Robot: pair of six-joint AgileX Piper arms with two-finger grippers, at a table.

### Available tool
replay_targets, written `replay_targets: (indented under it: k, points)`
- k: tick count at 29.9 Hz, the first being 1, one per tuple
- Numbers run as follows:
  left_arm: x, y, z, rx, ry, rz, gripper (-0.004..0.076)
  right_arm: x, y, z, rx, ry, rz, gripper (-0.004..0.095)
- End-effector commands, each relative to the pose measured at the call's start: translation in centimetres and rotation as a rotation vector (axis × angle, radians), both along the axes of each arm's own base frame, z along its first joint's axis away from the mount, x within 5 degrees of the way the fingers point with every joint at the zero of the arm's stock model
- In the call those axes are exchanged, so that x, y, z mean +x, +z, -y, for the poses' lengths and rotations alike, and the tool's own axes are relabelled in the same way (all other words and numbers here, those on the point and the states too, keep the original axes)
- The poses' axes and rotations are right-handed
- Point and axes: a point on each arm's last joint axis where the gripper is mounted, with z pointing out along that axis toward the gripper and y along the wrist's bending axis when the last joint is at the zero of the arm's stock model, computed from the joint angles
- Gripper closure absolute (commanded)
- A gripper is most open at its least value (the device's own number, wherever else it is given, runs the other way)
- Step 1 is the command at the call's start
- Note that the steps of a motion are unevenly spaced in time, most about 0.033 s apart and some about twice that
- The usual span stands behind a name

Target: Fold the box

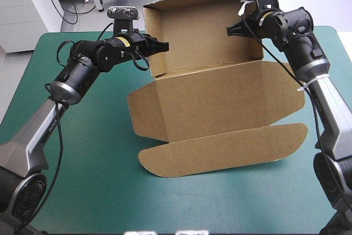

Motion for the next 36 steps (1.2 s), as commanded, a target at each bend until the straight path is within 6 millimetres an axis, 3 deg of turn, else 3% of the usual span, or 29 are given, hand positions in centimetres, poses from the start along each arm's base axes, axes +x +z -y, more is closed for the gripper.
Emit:
replay_targets:
  k: [1, 7, 14, 20, 32, 36]
  points:
    - [-1.8, 3.6, 0.9, -0.123, -0.045, 0.104, 0.0731, -2.4, 3.1, -1.3, 0.115, 0.096, 0.066, 0.0924]
    - [-0.5, 1.0, 1.3, -0.017, -0.052, 0.028, 0.0731, -1.5, 0.8, -1.6, 0.072, 0.093, -0.063, 0.0924]
    - [1.5, -3.9, 0.5, 0.125, -0.066, -0.2, 0.0731, 0.6, -4.4, -2.8, 0.046, 0.128, -0.309, 0.0924]
    - [2.7, -6.2, -0.9, 0.195, -0.069, -0.298, 0.0732, 2.2, -8.4, -4.0, 0.064, 0.161, -0.452, 0.0924]
    - [3.7, -10.1, -0.5, 0.231, -0.093, -0.452, 0.0724, 3.6, -12.1, -4.6, 0.041, 0.18, -0.557, 0.0923]
    - [3.5, -11.0, -0.5, 0.269, -0.116, -0.508, 0.061, 3.6, -12.6, -4.6, 0.033, 0.187, -0.588, 0.09]
